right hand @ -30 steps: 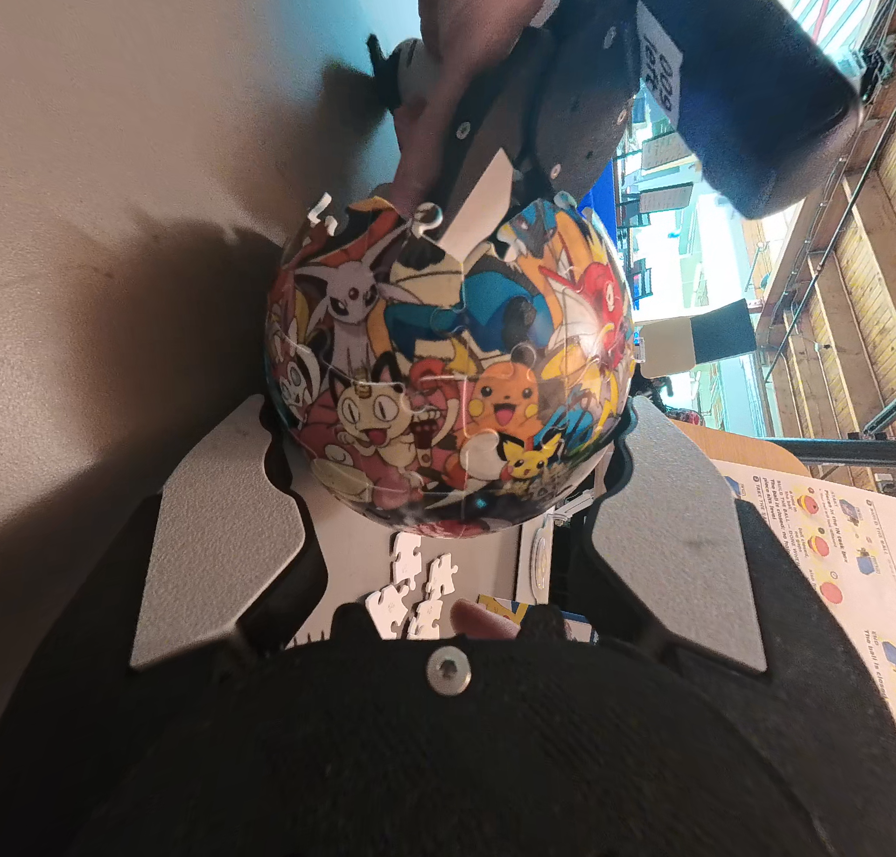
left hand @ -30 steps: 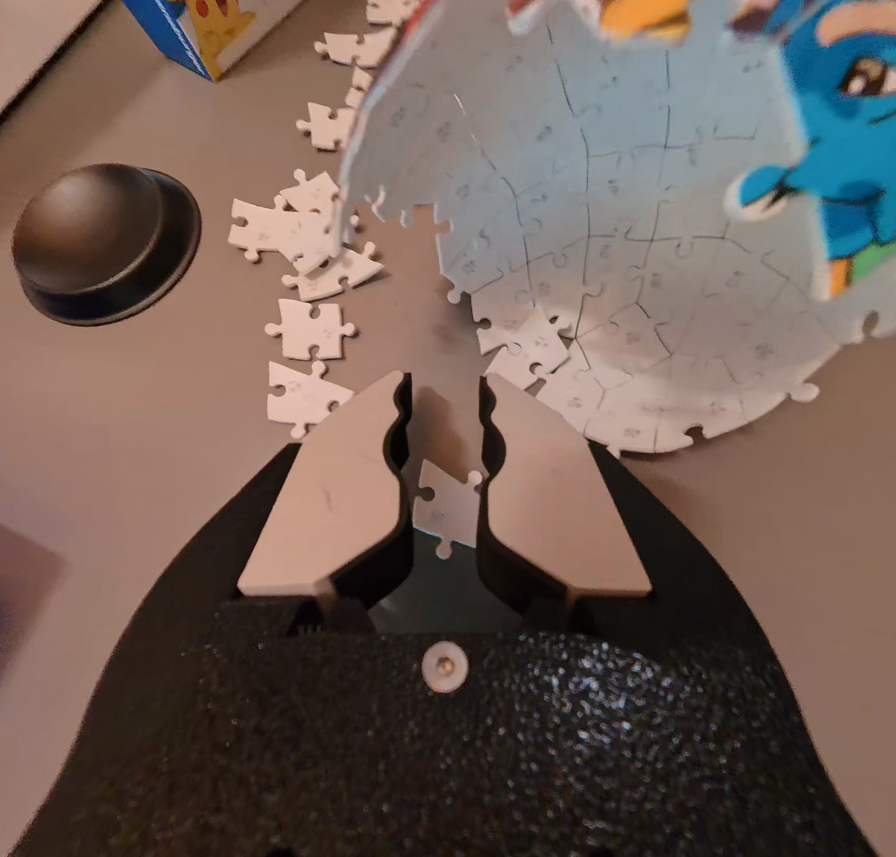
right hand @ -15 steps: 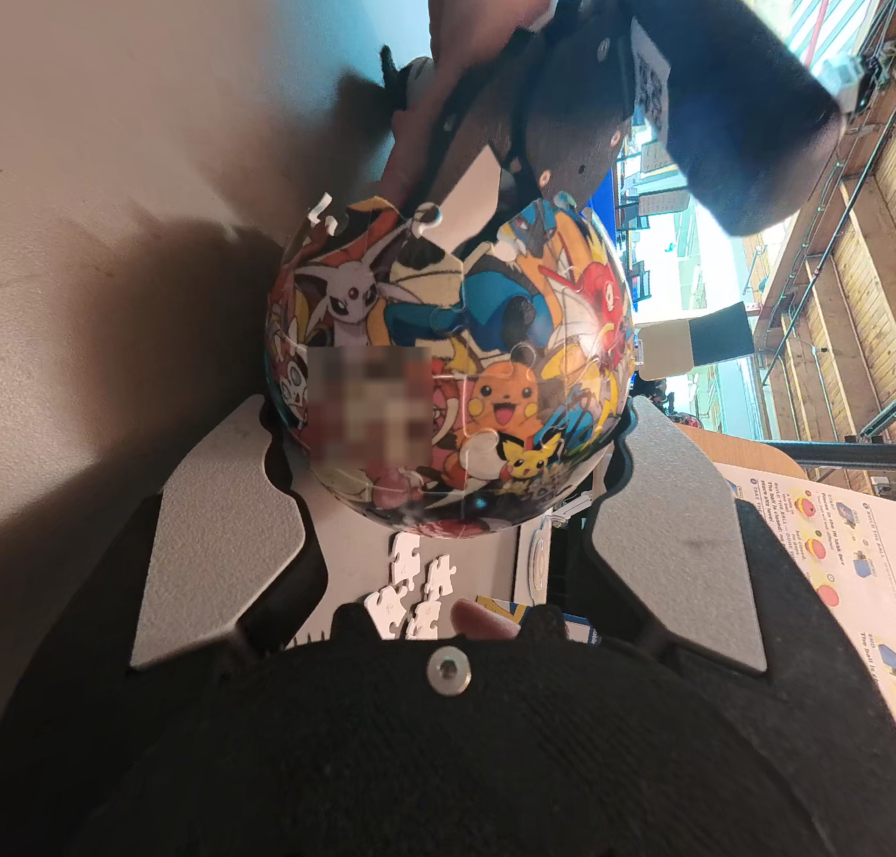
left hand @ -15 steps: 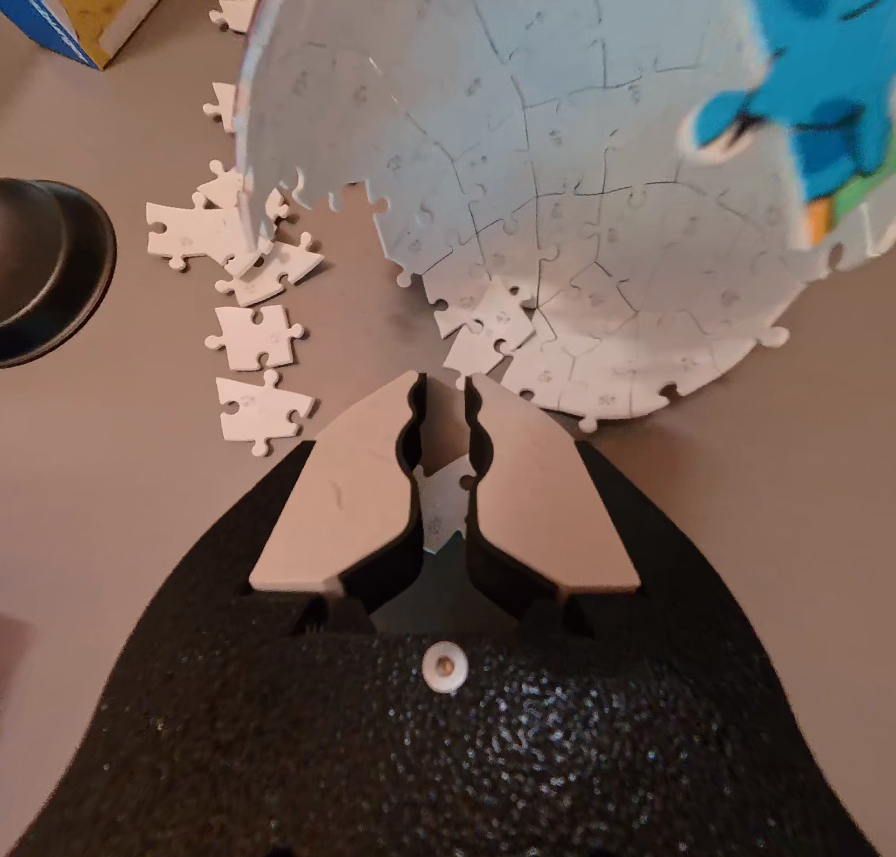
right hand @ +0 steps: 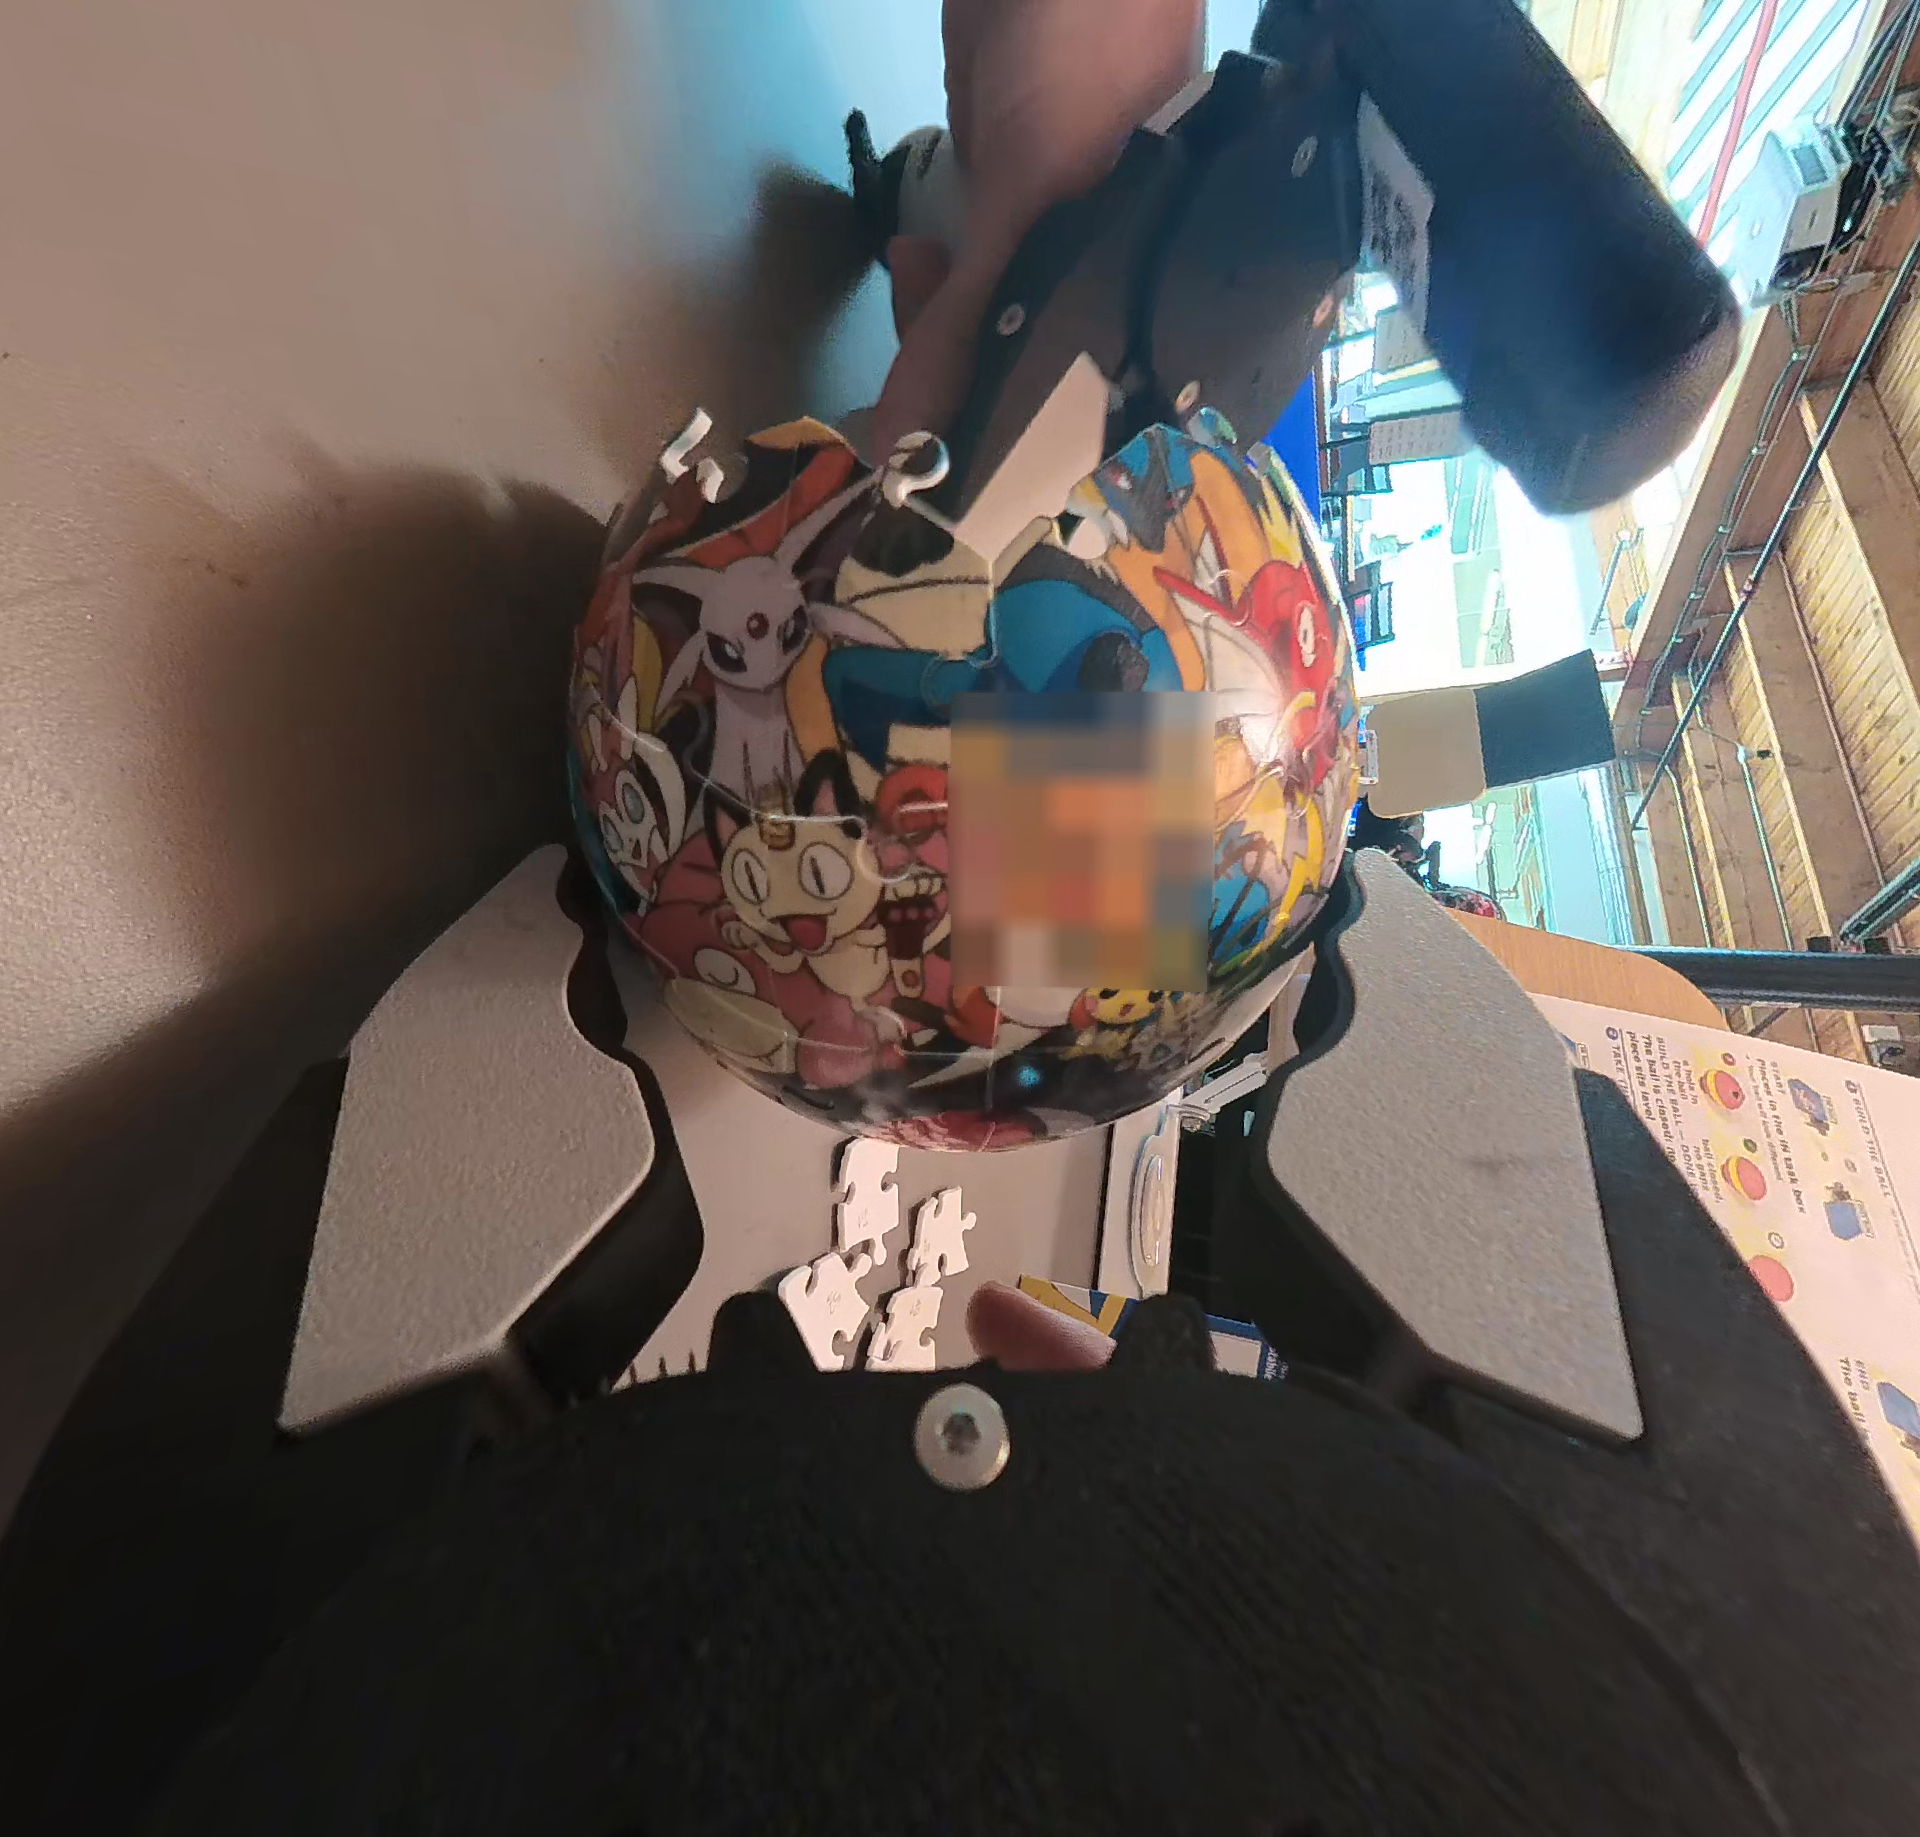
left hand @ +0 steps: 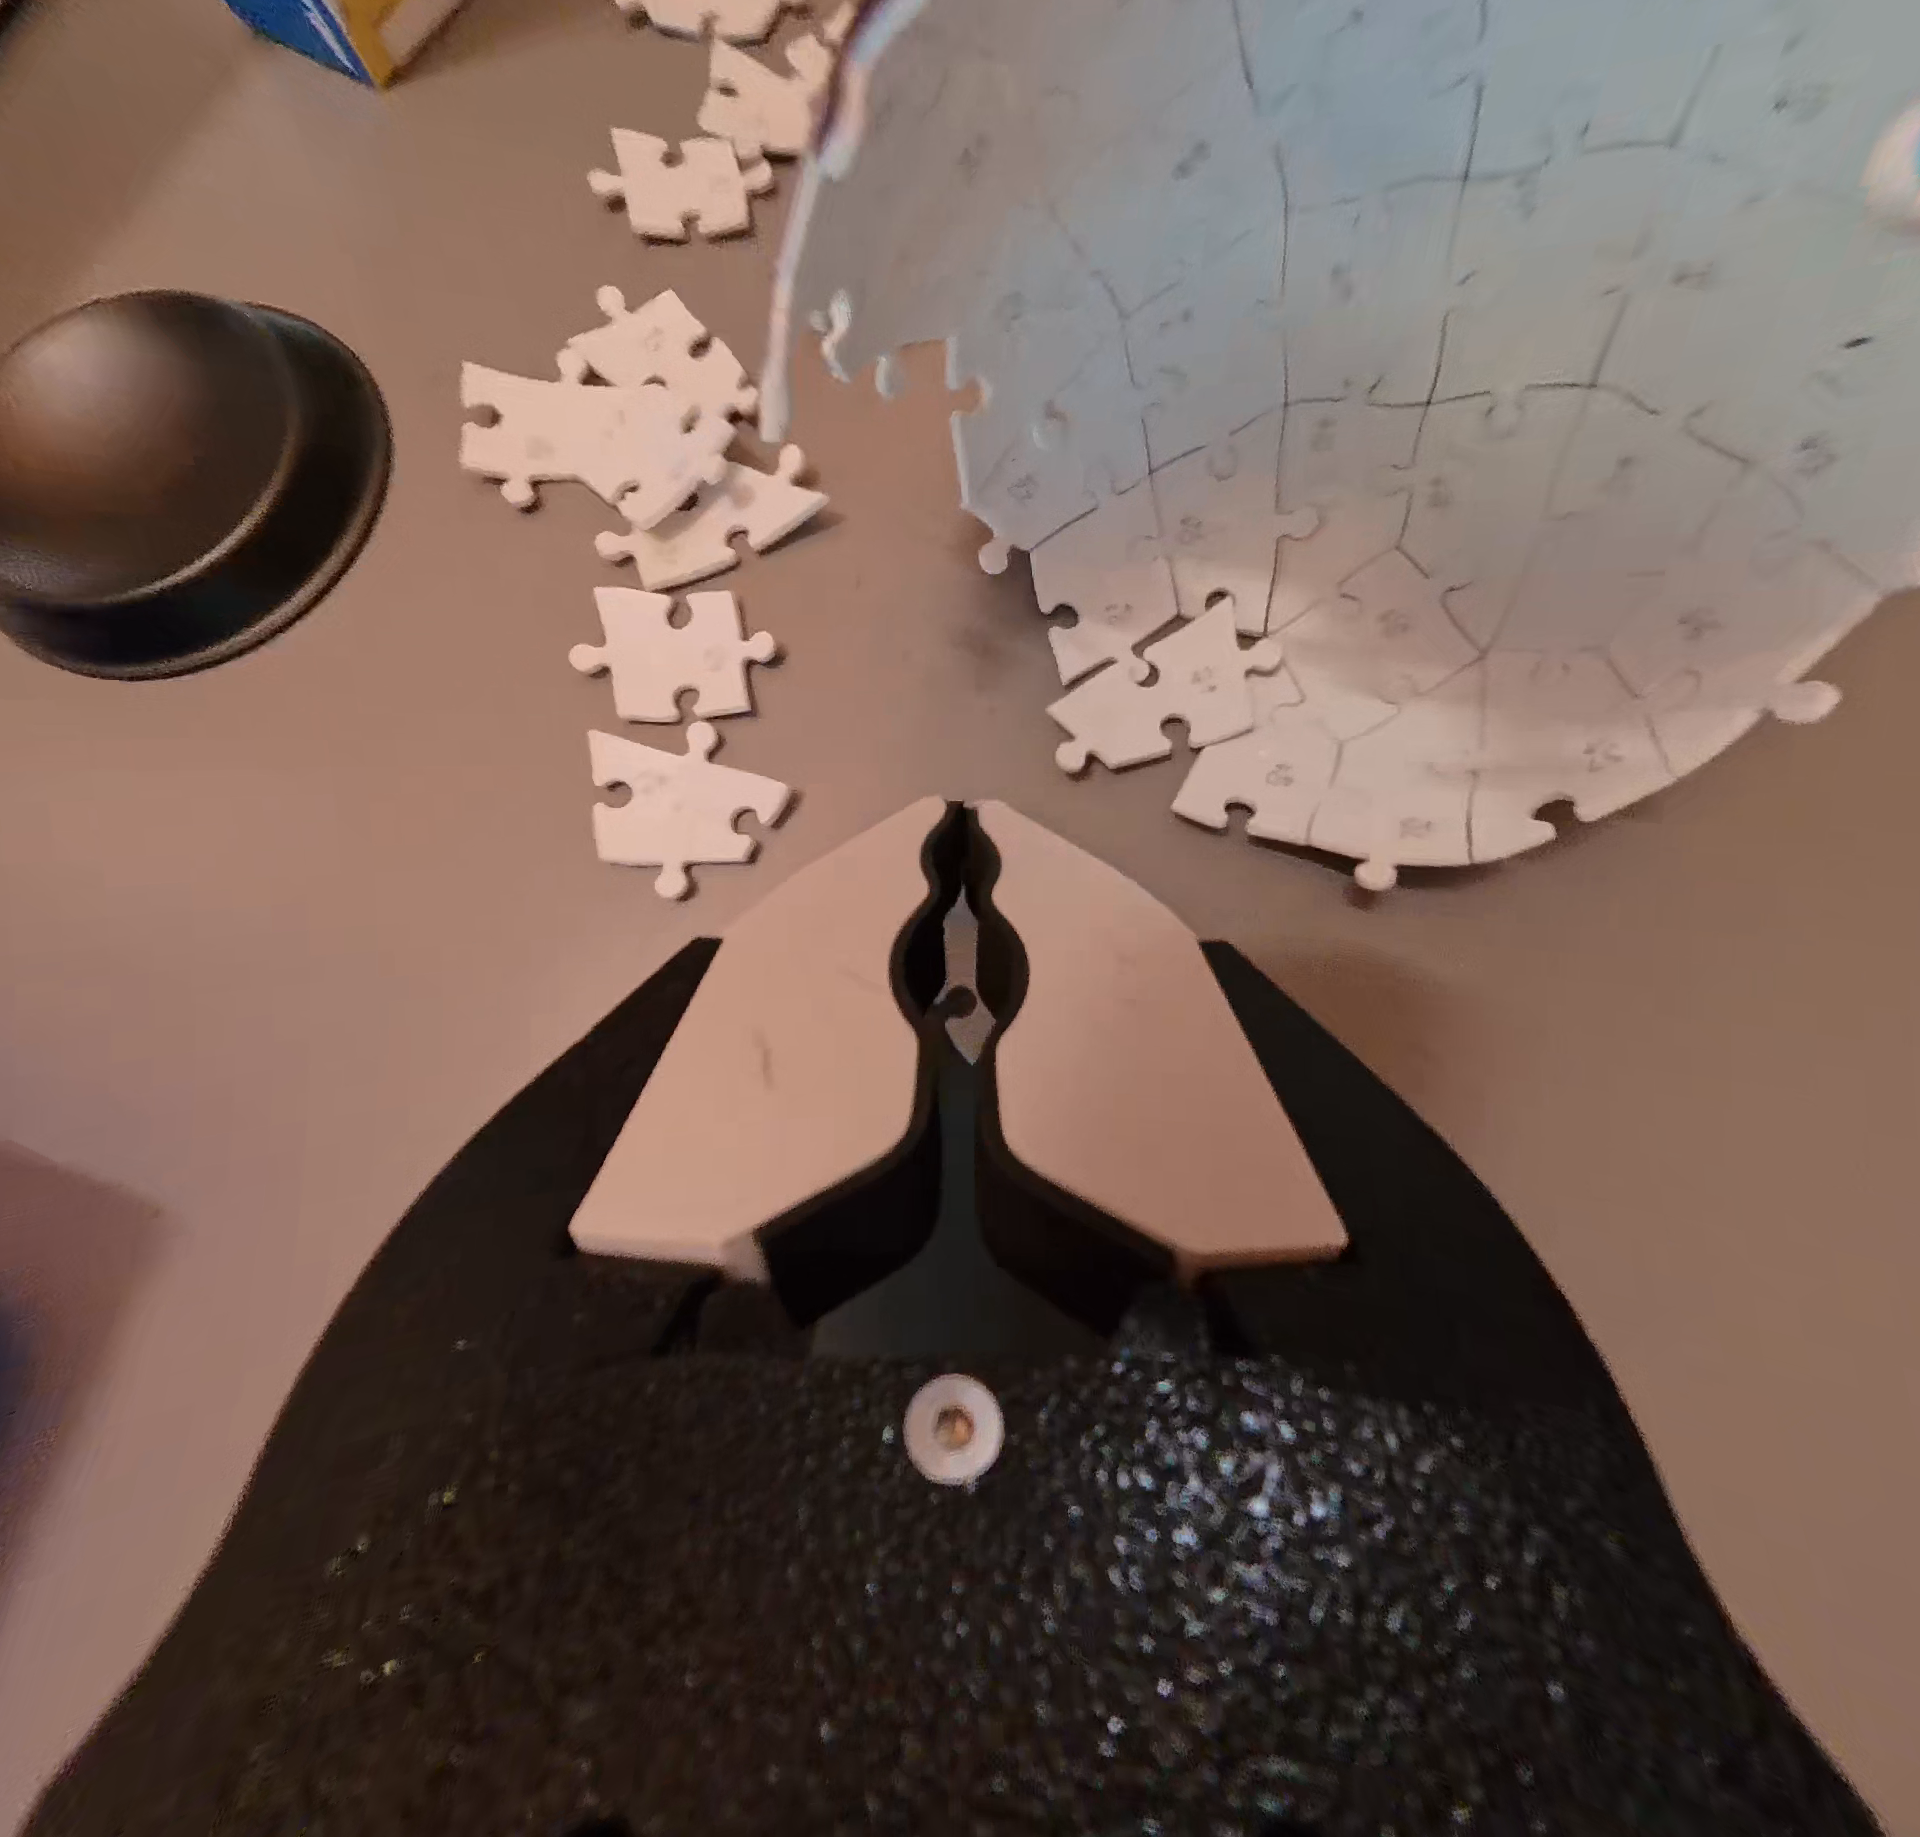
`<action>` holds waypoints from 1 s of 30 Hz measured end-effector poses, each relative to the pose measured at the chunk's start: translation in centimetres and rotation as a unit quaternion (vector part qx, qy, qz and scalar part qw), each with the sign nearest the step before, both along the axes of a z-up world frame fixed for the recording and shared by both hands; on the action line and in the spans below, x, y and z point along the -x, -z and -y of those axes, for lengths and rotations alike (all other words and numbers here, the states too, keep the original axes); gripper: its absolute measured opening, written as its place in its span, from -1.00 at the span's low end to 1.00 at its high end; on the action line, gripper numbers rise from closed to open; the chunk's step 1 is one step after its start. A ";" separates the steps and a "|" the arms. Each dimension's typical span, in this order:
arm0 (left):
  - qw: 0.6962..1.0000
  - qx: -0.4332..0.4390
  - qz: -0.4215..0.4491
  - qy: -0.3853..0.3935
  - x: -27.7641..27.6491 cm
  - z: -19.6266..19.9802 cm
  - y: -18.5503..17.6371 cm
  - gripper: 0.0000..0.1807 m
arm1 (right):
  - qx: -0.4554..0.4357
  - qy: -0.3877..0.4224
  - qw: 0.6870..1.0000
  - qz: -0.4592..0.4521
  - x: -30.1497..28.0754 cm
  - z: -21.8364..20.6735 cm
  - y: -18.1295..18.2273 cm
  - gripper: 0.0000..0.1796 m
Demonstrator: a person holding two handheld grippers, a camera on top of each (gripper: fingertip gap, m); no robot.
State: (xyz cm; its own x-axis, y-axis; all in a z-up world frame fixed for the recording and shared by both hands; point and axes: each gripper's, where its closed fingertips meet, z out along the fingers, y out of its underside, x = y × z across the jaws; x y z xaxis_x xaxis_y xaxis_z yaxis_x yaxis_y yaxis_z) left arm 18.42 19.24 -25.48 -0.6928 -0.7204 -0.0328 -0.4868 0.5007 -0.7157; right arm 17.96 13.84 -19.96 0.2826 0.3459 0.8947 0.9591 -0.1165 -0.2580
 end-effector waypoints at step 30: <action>0.991 0.007 -0.012 0.134 0.8 0.8 0.0 -0.99 | 0.001 0.001 1.000 0.004 -0.2 0.1 0.0 0.41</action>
State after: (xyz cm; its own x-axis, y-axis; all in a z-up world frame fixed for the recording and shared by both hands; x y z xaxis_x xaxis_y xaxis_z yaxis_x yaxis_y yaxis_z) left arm 17.66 18.39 -25.44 -0.8599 -0.5104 -0.0051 -0.3550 0.6053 -0.7124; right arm 18.19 13.74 -20.00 0.2756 0.3468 0.8965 0.9611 -0.1187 -0.2495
